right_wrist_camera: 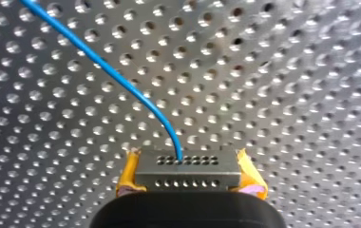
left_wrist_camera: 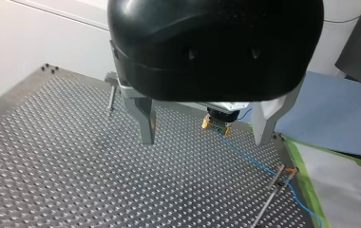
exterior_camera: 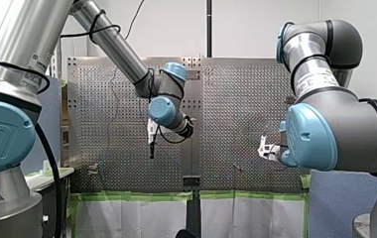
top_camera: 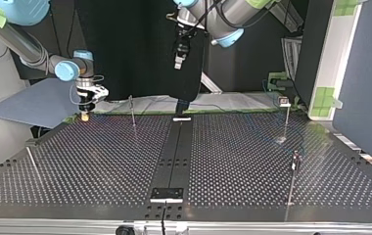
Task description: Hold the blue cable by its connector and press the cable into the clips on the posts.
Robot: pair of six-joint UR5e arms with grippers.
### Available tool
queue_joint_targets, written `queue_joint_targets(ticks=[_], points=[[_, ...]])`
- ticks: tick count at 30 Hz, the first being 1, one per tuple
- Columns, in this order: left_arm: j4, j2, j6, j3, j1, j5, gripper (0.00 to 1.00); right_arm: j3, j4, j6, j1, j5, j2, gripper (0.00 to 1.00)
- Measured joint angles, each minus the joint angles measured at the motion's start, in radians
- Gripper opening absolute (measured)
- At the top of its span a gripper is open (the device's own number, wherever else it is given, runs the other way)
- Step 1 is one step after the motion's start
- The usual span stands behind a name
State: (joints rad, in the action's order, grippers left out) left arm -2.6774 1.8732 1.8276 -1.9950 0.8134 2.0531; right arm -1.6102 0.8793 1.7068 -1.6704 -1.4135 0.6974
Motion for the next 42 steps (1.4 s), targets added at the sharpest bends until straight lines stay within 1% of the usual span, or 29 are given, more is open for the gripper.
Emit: queue_joint_targets(ticks=[5, 12, 17, 20, 24, 27, 29, 31, 34, 35, 39, 42], points=[[0.040, -0.042, 0.000, -0.042, 0.000, -0.002, 1.00, -0.018, 0.003, 0.002, -0.003, -0.002, 0.042, 0.00], [0.098, -0.100, 0.006, -0.100, -0.005, -0.004, 1.00, -0.027, -0.014, 0.001, -0.018, -0.004, 0.103, 0.00], [0.145, -0.148, 0.009, -0.148, -0.007, -0.002, 1.00, -0.059, -0.018, 0.003, -0.026, -0.022, 0.150, 0.00], [0.173, -0.175, 0.007, -0.175, -0.007, 0.002, 1.00, -0.084, -0.022, 0.008, -0.030, -0.036, 0.178, 0.00], [0.206, -0.208, 0.008, -0.208, -0.007, 0.005, 1.00, -0.112, -0.041, 0.012, -0.033, -0.056, 0.211, 0.00], [0.232, -0.234, 0.008, -0.234, -0.005, 0.013, 1.00, -0.135, -0.052, 0.021, -0.034, -0.066, 0.236, 0.00], [0.250, -0.253, 0.008, -0.253, -0.004, 0.025, 1.00, -0.150, -0.059, 0.031, -0.034, -0.069, 0.252, 0.00], [0.266, -0.266, 0.009, -0.268, -0.003, 0.038, 1.00, -0.159, -0.071, 0.046, -0.033, -0.070, 0.270, 0.00], [0.290, -0.274, 0.011, -0.292, -0.003, 0.050, 1.00, -0.164, -0.093, 0.068, -0.037, -0.070, 0.297, 0.00], [0.300, -0.275, 0.011, -0.303, -0.002, 0.051, 1.00, -0.165, -0.097, 0.070, -0.039, -0.070, 0.305, 0.00], [0.333, -0.274, 0.012, -0.336, 0.003, 0.050, 1.00, -0.166, -0.106, 0.066, -0.046, -0.070, 0.336, 0.00], [0.360, -0.273, 0.012, -0.362, 0.004, 0.039, 1.00, -0.166, -0.106, 0.056, -0.048, -0.067, 0.363, 0.00]])
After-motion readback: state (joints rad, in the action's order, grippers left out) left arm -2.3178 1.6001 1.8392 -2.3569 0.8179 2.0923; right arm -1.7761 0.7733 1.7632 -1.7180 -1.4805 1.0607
